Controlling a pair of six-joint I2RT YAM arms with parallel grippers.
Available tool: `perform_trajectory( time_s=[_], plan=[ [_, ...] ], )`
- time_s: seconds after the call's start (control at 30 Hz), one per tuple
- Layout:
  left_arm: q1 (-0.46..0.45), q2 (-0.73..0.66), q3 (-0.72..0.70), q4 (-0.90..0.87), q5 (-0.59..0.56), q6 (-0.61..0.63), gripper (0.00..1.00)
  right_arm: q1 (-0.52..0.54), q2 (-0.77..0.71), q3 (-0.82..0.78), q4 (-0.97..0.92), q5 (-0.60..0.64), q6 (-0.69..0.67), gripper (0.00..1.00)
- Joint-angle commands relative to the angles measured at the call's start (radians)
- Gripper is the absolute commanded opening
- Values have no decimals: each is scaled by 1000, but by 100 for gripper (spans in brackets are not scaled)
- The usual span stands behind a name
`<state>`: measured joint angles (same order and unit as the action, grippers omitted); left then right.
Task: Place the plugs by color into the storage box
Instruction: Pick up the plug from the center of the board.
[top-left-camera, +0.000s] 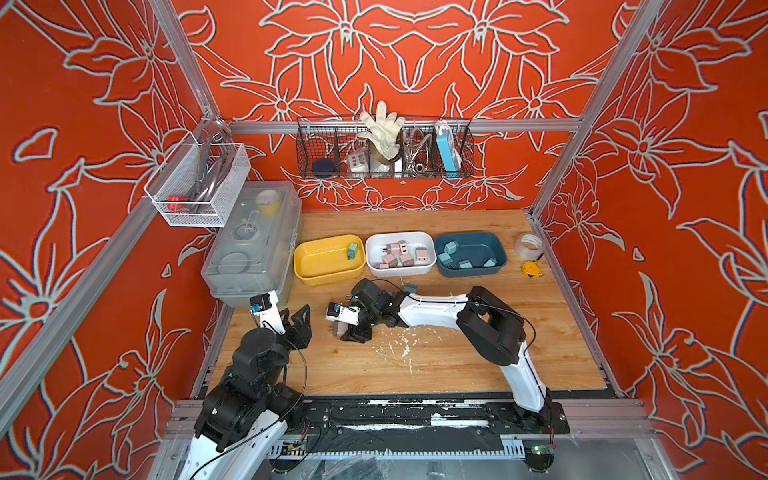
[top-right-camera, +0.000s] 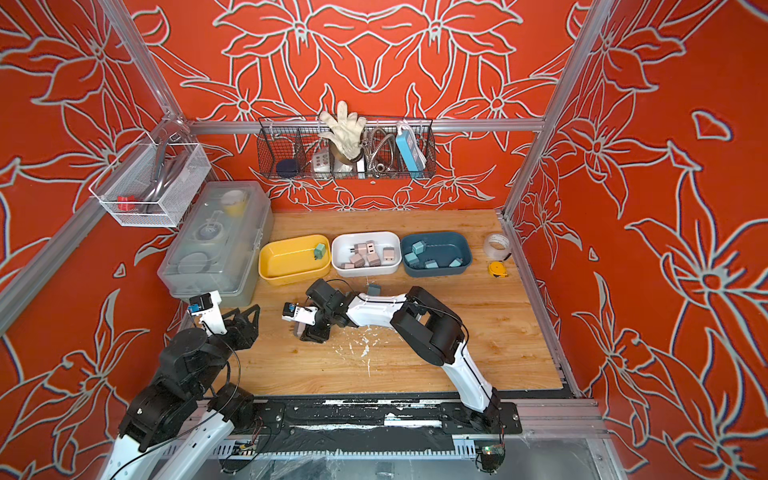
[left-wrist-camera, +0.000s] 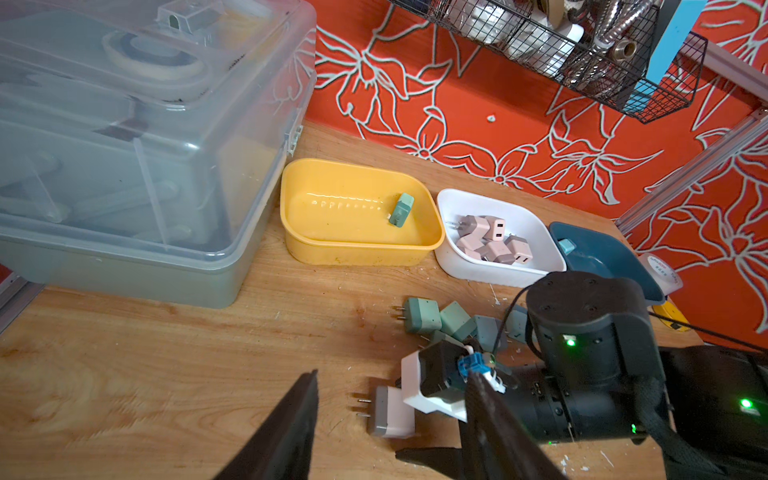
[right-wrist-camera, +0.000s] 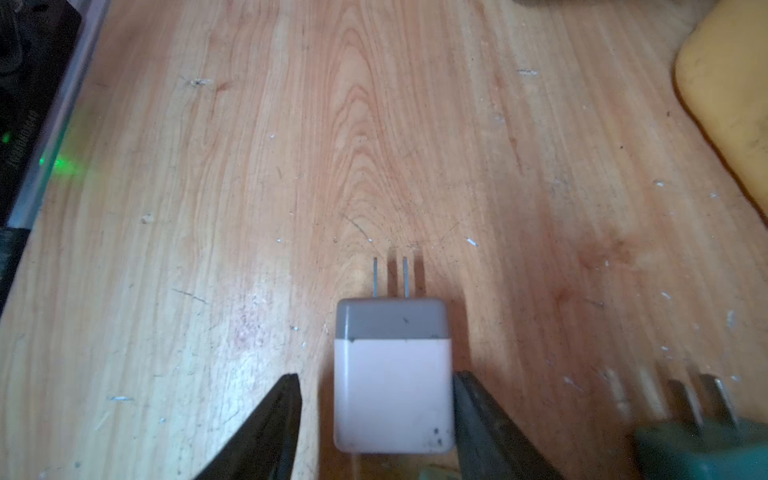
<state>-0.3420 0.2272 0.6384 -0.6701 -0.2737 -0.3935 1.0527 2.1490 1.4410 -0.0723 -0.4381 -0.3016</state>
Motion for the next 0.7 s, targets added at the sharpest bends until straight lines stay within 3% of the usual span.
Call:
perform_trajectory(
  time_s=[0.0, 0.3, 0.67],
  plan=[
    [8, 4, -8, 27, 13, 6, 57, 7, 31, 29, -53, 59, 22, 62],
    [9, 18, -9, 29, 18, 6, 58, 7, 47, 39, -52, 94, 48, 49],
    [21, 14, -6, 24, 8, 5, 57, 3, -138, -51, -2, 135, 113, 37]
  ],
)
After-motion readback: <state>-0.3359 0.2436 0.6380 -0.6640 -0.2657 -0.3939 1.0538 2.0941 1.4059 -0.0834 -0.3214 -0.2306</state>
